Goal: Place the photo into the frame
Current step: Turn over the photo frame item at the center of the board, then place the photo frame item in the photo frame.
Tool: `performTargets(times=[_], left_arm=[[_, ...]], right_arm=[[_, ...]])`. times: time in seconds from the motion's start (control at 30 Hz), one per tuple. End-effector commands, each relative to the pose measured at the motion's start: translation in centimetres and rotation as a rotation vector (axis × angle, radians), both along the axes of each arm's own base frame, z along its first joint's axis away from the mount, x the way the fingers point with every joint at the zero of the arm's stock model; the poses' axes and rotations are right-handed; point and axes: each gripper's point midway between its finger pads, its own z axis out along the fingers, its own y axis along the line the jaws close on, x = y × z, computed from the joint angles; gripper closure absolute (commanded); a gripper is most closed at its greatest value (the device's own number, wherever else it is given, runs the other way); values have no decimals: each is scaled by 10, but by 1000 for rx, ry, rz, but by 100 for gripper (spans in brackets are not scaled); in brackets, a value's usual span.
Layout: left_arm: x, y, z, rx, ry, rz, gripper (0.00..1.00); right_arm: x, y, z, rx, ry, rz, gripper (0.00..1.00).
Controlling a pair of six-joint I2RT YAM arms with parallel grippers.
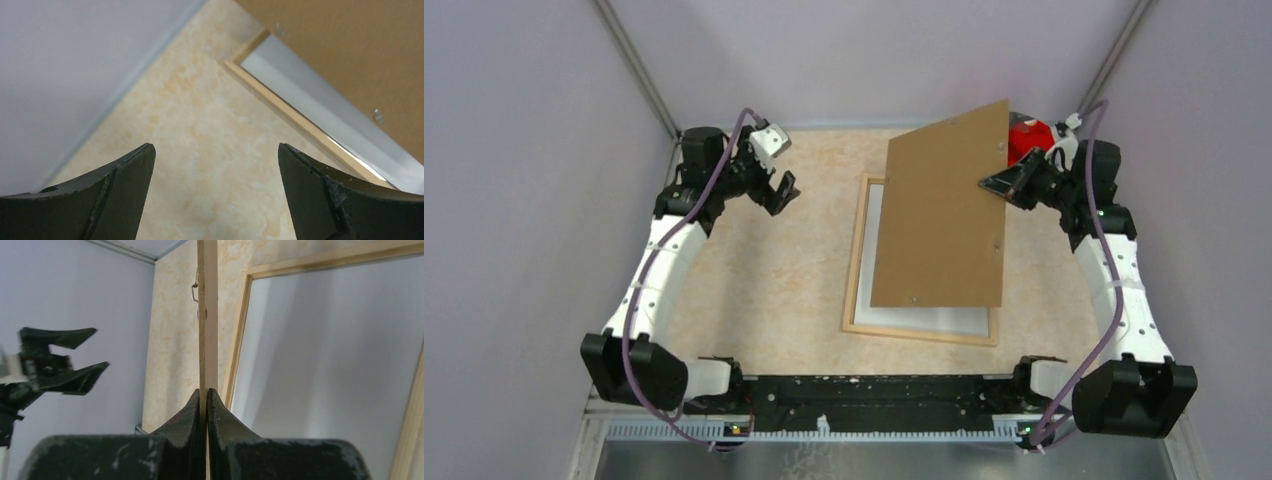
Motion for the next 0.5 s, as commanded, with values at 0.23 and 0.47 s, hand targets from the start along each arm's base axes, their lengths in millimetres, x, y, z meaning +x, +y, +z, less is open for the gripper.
performTargets(times=[0.23, 0.47], left_arm=[[0, -12, -97, 8, 246, -31, 2], [-5, -15, -120, 21, 278, -63, 2]], right_arm=[[-14, -3, -23, 250, 33, 80, 100], [0, -6, -54, 246, 66, 72, 100]])
